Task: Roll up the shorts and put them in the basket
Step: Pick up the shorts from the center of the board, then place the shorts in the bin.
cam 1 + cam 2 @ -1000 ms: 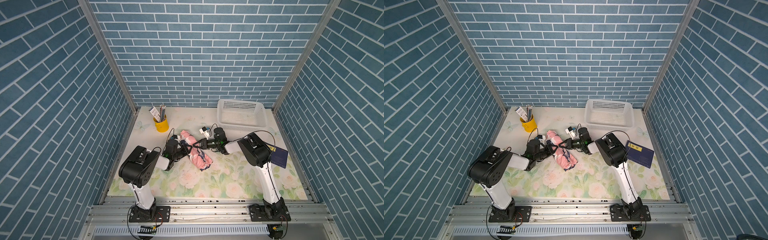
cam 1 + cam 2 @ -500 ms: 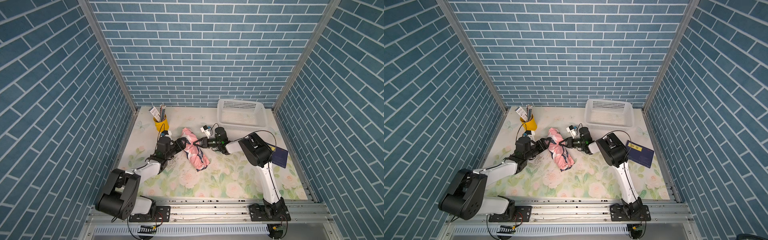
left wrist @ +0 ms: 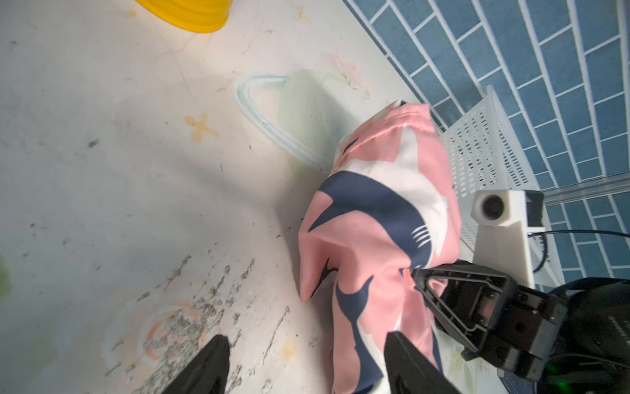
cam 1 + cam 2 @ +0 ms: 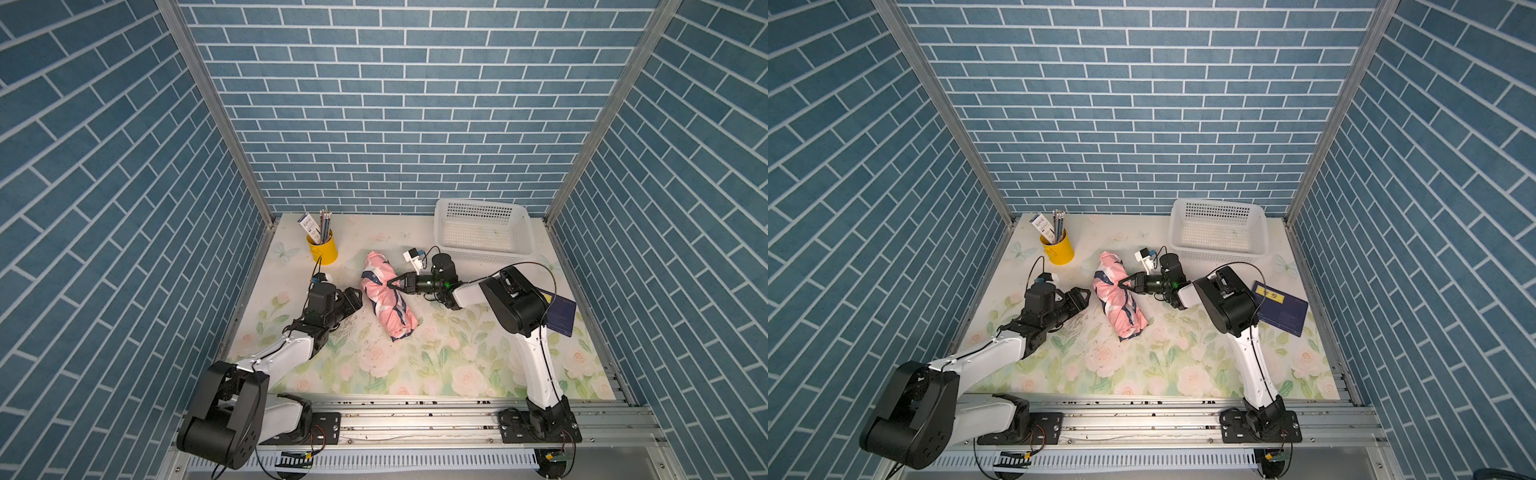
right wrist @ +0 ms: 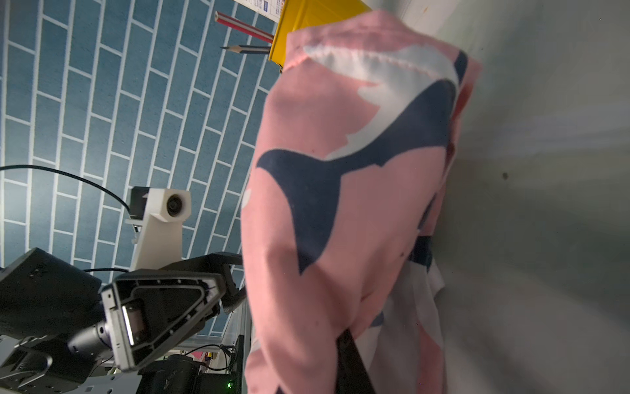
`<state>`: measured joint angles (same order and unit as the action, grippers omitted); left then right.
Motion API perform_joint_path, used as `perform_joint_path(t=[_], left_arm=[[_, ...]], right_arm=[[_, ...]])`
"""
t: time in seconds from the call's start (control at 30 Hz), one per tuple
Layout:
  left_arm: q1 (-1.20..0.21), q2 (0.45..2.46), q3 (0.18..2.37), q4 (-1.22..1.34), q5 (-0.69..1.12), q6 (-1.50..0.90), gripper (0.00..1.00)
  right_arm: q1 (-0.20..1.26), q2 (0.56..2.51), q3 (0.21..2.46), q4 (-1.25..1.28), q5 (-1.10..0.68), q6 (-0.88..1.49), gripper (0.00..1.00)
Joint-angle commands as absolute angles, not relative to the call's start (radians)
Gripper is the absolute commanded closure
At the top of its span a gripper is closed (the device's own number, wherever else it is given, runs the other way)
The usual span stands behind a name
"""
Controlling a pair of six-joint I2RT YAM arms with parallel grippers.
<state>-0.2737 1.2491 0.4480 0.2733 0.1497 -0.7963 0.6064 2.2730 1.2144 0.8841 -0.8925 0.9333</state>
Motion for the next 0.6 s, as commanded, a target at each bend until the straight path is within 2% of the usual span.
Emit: perform_joint_path(t=[0.0, 0.23, 0.57], left_arm=[[-0.259, 1.224, 0.452, 0.255, 0.132, -0.799, 0.24], [-0.247, 1.18, 0.476, 0.226, 0.124, -0.808, 0.25], [-0.245, 1.222, 0.55, 0.196, 0.156, -0.804, 0.26]], right_arm=[[0.593, 2.178, 1.221, 0.994, -0.872, 0.998, 1.0], [0.541, 2.068, 1.209, 1.032, -0.797, 1.036, 1.0], [0.411, 1.904, 1.1, 1.167, -0.599, 1.088, 1.0]])
